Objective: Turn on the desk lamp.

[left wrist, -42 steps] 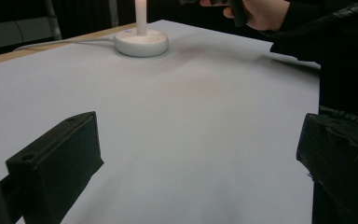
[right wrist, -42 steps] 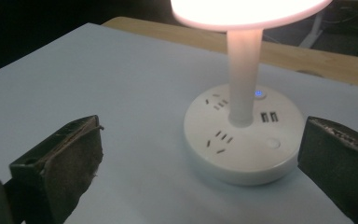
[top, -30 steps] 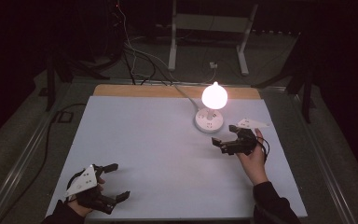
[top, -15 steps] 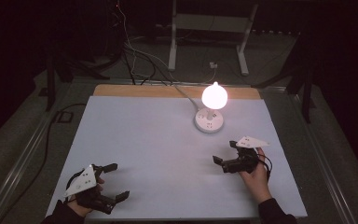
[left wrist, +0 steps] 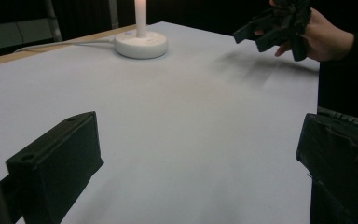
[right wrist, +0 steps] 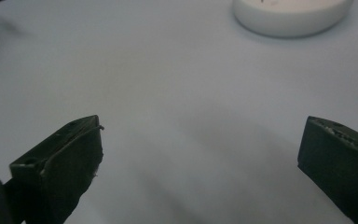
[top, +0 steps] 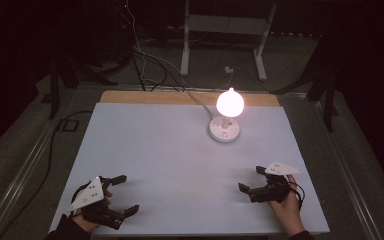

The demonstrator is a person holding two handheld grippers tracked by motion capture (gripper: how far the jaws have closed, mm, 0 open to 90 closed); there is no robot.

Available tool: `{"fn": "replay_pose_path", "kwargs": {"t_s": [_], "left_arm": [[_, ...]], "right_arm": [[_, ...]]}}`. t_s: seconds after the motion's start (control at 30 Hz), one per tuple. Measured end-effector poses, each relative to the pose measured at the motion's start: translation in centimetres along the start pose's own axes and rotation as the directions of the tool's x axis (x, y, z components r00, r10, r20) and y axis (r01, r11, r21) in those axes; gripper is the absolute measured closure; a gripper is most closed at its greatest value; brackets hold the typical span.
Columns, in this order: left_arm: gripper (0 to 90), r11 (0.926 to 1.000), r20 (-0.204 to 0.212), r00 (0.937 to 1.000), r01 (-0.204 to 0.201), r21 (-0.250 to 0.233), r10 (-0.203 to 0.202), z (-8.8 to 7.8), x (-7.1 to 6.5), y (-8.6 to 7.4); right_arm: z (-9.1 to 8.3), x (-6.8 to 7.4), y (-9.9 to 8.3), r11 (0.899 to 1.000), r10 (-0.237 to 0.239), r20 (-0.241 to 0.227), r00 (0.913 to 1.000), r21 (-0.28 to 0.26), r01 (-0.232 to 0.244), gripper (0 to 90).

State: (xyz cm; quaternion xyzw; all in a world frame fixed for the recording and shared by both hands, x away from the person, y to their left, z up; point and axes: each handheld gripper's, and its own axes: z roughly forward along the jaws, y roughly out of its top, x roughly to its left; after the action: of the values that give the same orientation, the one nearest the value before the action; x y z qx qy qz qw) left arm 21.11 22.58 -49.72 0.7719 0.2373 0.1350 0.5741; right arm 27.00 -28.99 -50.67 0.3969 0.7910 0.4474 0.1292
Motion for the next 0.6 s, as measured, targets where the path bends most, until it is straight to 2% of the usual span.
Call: {"fn": "replay_pose_path", "kwargs": {"t_s": [0.4, 0.6], "left_arm": [[0.4, 1.0000, 0.001, 1.0000, -0.002, 0.005, 0.002, 0.1, -0.1, 0.0], [0.4, 1.0000, 0.002, 1.0000, -0.002, 0.004, 0.002, 0.1, 0.0, 0.0]], "right_arm": [[-1.8, 0.1, -2.0, 0.998, -0.004, 0.024, 0.9997, 0.058, 0.002, 0.0], [-2.6, 0.2, -2.7, 0.997, -0.013, 0.058, 0.9982, 0.070, 0.009, 0.0]]}}
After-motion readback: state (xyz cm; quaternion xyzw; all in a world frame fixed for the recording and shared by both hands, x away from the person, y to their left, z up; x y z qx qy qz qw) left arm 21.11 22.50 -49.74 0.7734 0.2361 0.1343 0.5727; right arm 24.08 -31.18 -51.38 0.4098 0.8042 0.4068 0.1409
